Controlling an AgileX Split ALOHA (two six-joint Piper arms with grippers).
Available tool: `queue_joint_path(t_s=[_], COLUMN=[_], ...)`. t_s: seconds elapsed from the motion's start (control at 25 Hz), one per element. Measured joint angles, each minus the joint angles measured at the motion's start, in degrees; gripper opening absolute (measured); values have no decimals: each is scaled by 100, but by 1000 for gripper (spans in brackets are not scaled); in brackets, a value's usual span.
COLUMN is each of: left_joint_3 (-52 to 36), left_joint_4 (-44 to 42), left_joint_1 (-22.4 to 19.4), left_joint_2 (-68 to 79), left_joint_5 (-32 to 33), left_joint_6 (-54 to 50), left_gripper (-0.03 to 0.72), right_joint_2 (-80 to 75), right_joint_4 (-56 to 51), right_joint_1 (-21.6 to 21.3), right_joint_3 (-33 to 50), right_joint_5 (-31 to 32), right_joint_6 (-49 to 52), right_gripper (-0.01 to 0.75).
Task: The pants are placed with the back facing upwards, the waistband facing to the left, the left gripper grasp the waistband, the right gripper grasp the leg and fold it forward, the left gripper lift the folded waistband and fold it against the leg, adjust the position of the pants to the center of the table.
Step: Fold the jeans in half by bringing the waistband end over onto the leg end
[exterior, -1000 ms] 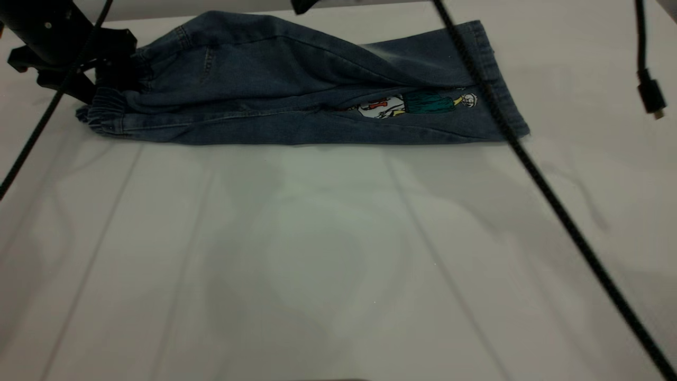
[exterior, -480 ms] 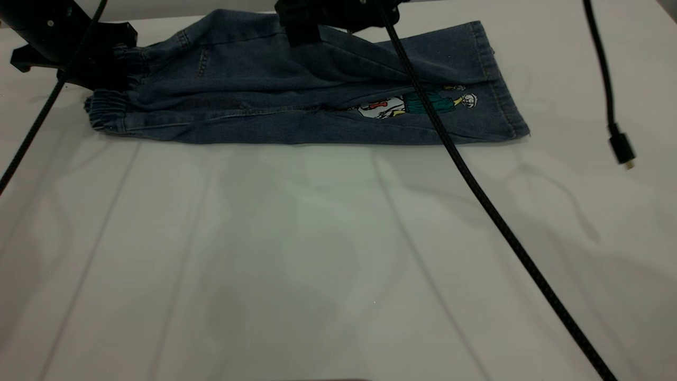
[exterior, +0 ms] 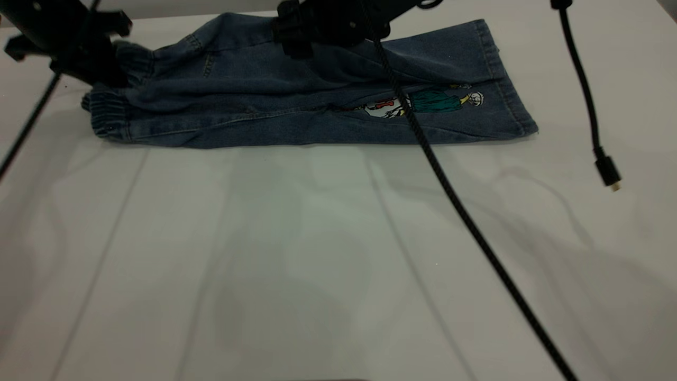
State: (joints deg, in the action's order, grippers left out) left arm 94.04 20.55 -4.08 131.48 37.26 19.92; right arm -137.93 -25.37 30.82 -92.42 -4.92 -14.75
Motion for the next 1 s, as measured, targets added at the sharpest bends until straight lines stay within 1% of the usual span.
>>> queue_joint_path(t_s=[0.08, 0.24, 0.36, 0.48, 0.72, 0.84, 1.0], left_joint_3=[0, 0, 49, 273, 914, 1202, 1473], left_joint_4=[0, 19, 19, 1, -10, -29, -28], left_joint_1=[10, 36, 67, 174, 518, 701, 882], left_joint_2=[-215, -573, -771, -884, -1012, -1044, -1046], left_joint_5=[175, 280, 409, 591, 806, 953, 1033], left_joint_6=[63, 197, 209, 215, 251, 265, 271], left_gripper=[71, 70, 70, 70, 69, 69, 69], right_joint_2=[-100, -311, -396, -423, -409, -214, 653], right_joint_4=[0, -5, -5, -5, -5, -5, 0], right_joint_1=[7, 13, 91, 267, 699, 796, 770], right_joint_3=[0, -4, -4, -6, -6, -6, -6], right_joint_5=[54, 378, 492, 534, 654, 960, 1635], right_joint_6=[0, 0, 0, 0, 0, 0, -70], right_gripper=[567, 567, 567, 559, 520, 515, 515])
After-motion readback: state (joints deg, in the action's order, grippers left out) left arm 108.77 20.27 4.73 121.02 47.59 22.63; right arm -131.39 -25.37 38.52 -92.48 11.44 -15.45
